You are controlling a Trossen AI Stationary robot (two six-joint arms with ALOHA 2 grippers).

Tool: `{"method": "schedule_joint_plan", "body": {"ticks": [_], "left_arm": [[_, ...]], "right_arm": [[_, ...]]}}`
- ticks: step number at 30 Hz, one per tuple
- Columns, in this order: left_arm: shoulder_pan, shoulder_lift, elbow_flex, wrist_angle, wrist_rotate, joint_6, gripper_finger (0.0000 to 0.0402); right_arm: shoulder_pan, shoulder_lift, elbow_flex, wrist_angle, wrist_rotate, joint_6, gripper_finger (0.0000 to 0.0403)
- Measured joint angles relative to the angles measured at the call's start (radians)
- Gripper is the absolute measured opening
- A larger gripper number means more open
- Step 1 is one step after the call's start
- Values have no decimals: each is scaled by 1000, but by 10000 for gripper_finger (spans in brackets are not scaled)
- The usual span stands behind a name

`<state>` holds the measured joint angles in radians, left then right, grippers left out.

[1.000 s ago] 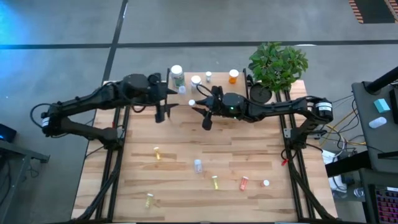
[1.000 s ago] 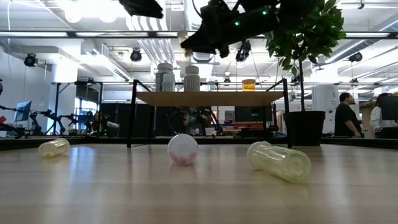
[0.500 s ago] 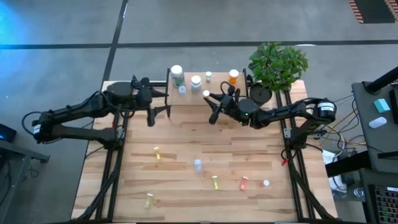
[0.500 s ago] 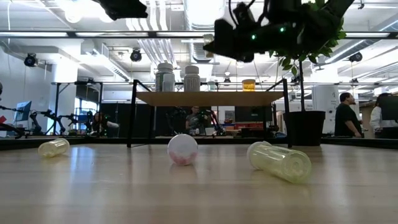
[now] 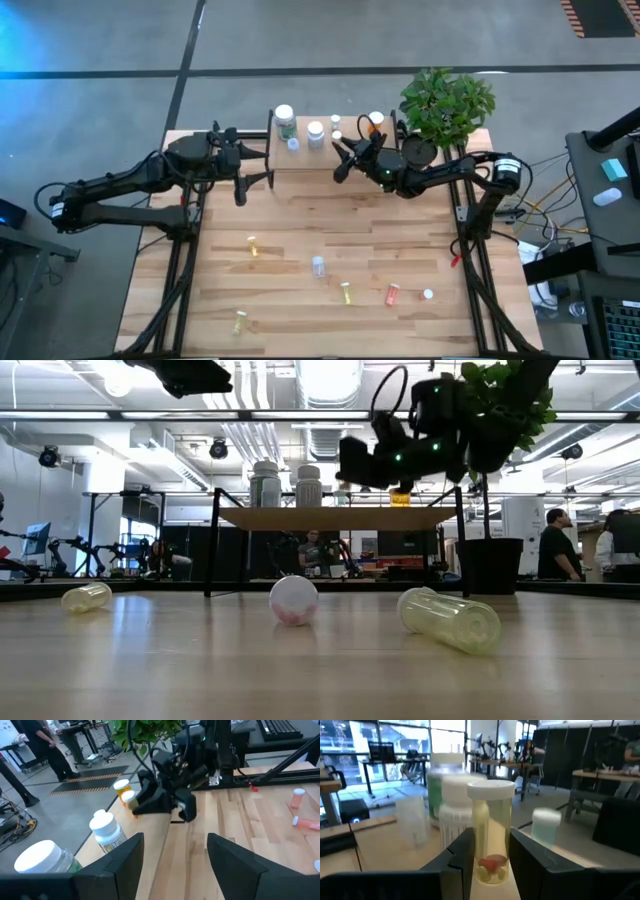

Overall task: Pick and place medicine bottles onto shelf by color
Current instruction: Put the yellow pill bottle on the shelf

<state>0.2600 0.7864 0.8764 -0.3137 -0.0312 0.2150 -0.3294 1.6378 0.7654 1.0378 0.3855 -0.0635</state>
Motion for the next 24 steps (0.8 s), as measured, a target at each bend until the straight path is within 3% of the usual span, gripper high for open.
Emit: {"method": "schedule_joint_plan", "body": {"ticks": [15, 24], "left_arm": [[0, 19, -1, -2, 1, 1, 201], [0, 27, -4, -1, 1, 1, 201]], "right_arm": [[-61, 80, 15, 8, -55, 77, 101], [-66, 81, 20, 7, -71, 73, 157]]}}
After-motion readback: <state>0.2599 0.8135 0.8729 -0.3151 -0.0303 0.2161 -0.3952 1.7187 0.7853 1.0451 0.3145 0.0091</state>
